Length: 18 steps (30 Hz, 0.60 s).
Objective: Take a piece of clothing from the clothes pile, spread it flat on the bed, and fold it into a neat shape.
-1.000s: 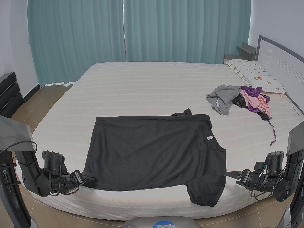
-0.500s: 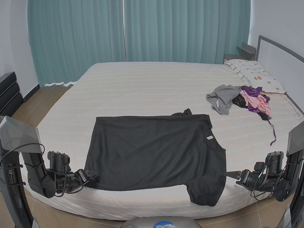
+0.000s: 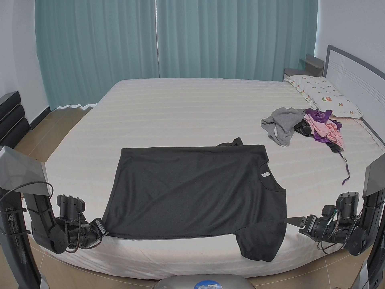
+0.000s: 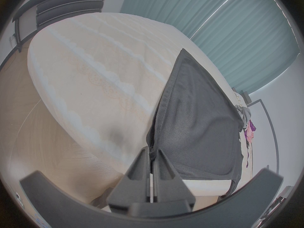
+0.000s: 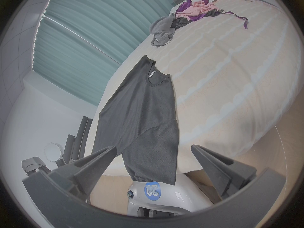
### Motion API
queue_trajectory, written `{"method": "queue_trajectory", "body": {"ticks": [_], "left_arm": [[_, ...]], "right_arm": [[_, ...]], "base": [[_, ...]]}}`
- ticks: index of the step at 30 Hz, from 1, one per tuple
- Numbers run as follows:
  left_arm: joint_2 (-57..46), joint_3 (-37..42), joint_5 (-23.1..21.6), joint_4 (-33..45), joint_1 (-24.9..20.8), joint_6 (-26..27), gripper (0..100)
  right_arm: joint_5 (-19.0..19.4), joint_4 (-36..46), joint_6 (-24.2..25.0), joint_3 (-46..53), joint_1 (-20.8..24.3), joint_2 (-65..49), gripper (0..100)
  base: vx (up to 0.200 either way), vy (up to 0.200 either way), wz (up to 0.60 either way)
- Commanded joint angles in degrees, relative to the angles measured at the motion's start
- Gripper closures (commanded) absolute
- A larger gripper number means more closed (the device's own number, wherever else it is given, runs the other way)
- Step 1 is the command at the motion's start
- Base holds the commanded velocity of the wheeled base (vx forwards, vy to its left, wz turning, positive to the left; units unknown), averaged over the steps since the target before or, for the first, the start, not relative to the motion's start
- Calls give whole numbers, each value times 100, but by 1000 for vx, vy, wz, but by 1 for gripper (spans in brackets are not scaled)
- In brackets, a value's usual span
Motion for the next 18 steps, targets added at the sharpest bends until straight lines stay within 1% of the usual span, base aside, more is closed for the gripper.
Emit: {"method": "queue_trajectory", "body": {"ticks": [1,5,9,14,18], "left_arm": [[-180,74,41,-2,8,2,100],[-285,206,85,-20,-1,28,100],[-241,171,85,-28,-1,19,100],[-197,135,58,-37,61,2,100],[-206,135,23,-37,61,-7,100]], "right_arm": [[3,-3,-6,75,12,-3,0],[3,-144,3,101,73,15,0],[-50,-320,-6,48,276,366,0],[-67,-575,-50,-4,346,621,0],[-173,-531,-59,-373,407,823,0]], "base": [[0,0,0],[0,0,0],[0,0,0],[0,0,0],[0,0,0]]}}
